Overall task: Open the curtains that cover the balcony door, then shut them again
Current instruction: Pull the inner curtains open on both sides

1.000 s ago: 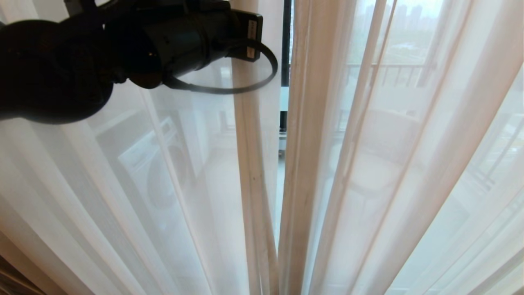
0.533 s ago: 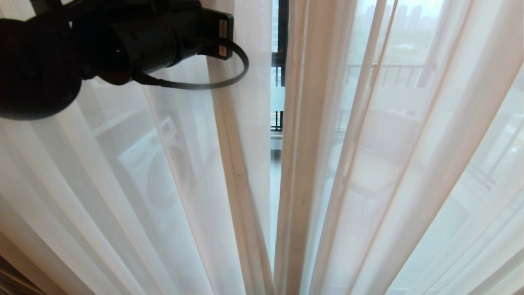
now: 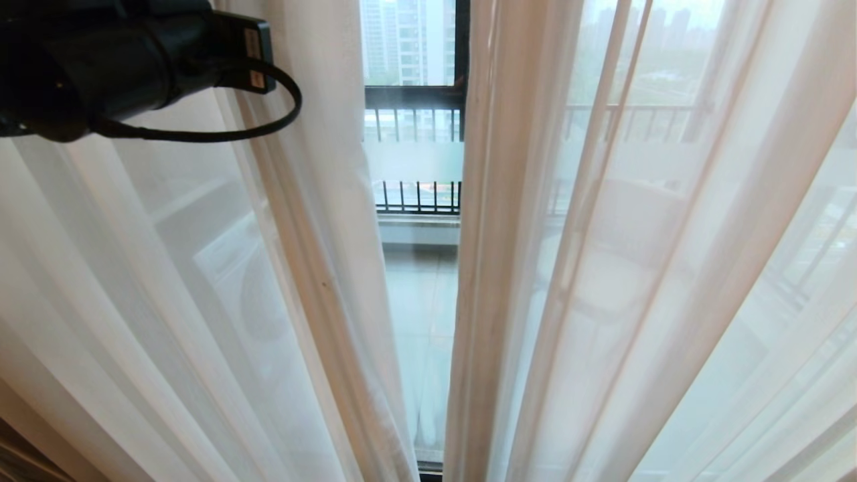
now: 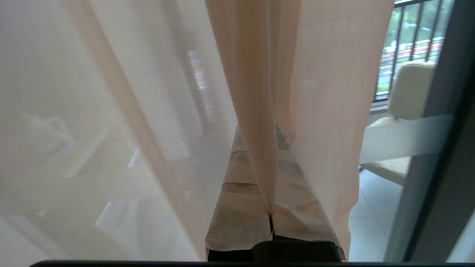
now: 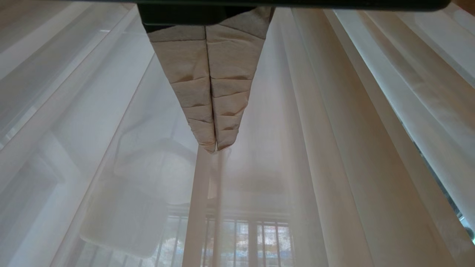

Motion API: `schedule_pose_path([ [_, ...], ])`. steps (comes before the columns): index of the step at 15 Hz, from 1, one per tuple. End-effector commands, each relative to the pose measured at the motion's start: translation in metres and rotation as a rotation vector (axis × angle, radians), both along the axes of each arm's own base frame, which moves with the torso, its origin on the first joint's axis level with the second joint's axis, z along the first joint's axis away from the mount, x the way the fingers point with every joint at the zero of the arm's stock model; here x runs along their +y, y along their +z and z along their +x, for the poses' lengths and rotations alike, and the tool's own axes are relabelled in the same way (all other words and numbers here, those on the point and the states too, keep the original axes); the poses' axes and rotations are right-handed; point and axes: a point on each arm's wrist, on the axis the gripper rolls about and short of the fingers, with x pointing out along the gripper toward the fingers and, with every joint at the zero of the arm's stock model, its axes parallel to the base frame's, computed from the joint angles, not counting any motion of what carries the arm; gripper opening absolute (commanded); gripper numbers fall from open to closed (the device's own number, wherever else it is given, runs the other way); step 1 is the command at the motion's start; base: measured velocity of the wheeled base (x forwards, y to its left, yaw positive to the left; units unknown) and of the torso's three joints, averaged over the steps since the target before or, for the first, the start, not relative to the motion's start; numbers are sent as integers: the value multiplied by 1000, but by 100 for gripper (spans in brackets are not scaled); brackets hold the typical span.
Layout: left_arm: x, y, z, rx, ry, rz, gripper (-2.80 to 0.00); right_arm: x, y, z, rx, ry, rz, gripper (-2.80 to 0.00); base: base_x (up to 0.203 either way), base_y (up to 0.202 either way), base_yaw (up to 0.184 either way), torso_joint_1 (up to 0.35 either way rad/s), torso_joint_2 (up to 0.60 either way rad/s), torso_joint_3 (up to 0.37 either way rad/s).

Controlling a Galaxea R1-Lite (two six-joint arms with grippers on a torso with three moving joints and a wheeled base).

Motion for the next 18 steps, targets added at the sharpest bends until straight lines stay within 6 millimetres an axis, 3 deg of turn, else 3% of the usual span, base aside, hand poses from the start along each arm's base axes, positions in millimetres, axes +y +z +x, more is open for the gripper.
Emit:
schedule_pose_path([
  [1, 21, 4, -8, -14, 82, -10, -280, 0, 0, 0, -1, 0, -1, -280, 0, 0, 0, 0, 0, 0],
  [11, 72, -2, -15, 1, 351, -27, -280, 0, 0, 0, -1, 0, -1, -280, 0, 0, 0, 0, 0, 0],
  [18, 86, -13, -15, 32, 403, -66, -280, 0, 0, 0, -1, 0, -1, -280, 0, 0, 0, 0, 0, 0],
])
